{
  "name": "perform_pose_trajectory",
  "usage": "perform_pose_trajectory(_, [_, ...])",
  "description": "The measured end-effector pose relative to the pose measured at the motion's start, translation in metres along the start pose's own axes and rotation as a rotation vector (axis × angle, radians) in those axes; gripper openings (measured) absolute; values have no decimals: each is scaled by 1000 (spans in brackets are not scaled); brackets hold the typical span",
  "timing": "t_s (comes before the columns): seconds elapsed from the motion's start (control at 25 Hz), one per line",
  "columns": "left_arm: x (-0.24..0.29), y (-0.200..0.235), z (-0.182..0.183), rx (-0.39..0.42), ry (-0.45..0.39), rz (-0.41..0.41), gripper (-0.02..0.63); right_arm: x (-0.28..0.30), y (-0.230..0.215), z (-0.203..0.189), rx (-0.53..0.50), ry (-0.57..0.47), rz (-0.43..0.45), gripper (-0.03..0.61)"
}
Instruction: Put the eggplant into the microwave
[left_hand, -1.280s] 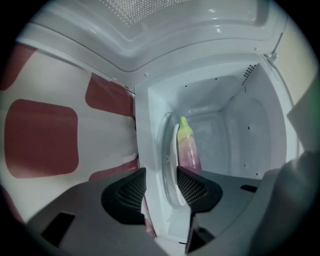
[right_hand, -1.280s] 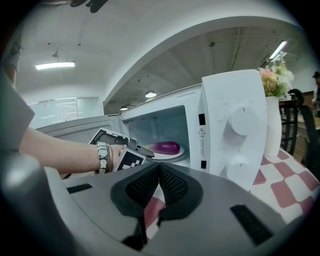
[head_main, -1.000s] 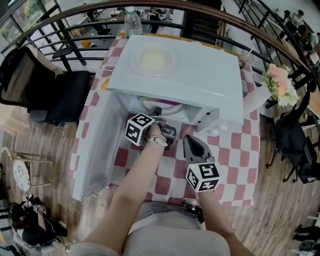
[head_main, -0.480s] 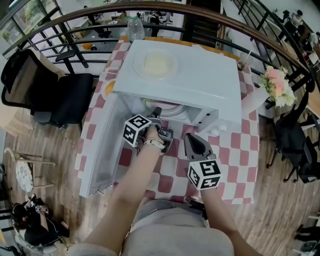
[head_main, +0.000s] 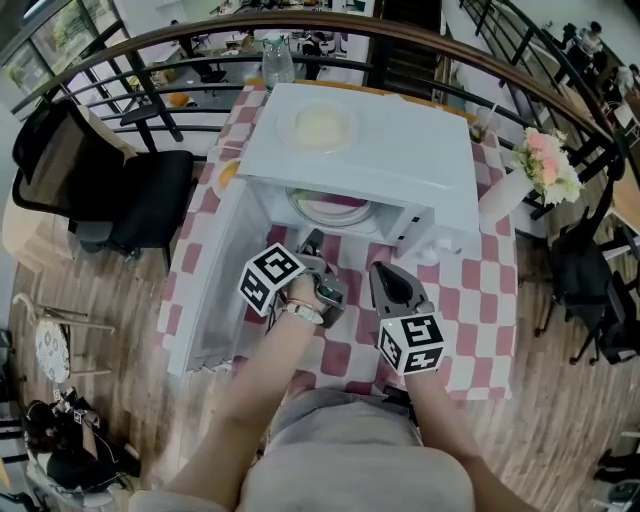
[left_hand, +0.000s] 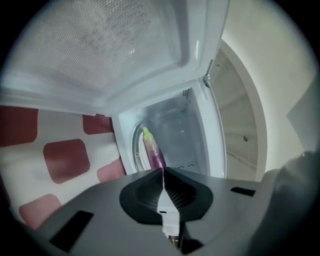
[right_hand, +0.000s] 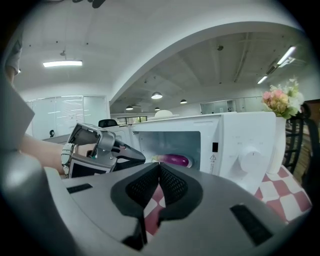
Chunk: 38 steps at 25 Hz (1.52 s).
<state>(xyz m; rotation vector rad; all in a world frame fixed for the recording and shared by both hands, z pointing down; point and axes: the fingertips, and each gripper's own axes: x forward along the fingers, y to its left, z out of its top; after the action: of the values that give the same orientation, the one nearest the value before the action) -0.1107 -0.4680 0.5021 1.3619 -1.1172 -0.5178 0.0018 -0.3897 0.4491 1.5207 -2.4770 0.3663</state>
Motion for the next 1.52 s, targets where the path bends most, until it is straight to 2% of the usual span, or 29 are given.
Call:
perform_pose_trajectory(0.04, [-4, -5, 0, 20, 5, -18, 7, -1, 1, 2, -3, -5, -1, 25])
perform_pose_trajectory(0.16, [-13, -19, -3, 86, 21, -87, 5, -5, 1, 6, -4, -22, -9, 25])
perform_pose_trajectory(0.36, [-29, -42, -12, 385, 31, -155, 3, -10, 5, 11, -26, -46, -7, 25])
perform_pose_trajectory(0.56, [-47, -54, -21, 610, 9, -188, 3, -16, 10, 15, -52, -78, 17, 25])
perform_pose_trajectory(0.76, [-59, -80, -34, 904, -13, -299, 3, -15, 12, 15, -72, -88, 31, 25])
perform_pose_trajectory(0.88, [-62, -88, -40, 1027, -27, -336, 3, -14, 12, 15, -80, -91, 40, 25])
perform_pose_trajectory(1.0, [-63, -90, -46, 1104, -29, -349, 3, -12, 15, 15, -91, -97, 53, 25])
perform_pose_trajectory(1.2, [-62, -89, -58, 1180, -18, -354, 3, -13, 18, 21, -84, -155, 71, 25])
perform_pose_trajectory(1.52, [-61, -91, -71, 1232, -4, -367, 3, -13, 27, 21, -141, -164, 93, 25])
